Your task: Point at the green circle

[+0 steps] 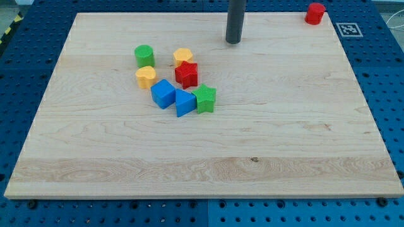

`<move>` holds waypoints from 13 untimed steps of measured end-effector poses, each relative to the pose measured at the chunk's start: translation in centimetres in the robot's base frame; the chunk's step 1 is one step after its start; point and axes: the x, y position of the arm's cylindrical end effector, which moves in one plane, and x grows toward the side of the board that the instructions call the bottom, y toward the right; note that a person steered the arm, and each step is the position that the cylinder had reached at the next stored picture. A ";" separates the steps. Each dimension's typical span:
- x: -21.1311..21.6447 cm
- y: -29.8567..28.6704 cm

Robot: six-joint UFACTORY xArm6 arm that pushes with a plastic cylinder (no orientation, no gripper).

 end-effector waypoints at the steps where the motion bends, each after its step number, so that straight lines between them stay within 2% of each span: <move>1: 0.0 -1.1; 7: 0.2 -10.0; 11: 0.4 -13.2; 13: 2.0 -15.1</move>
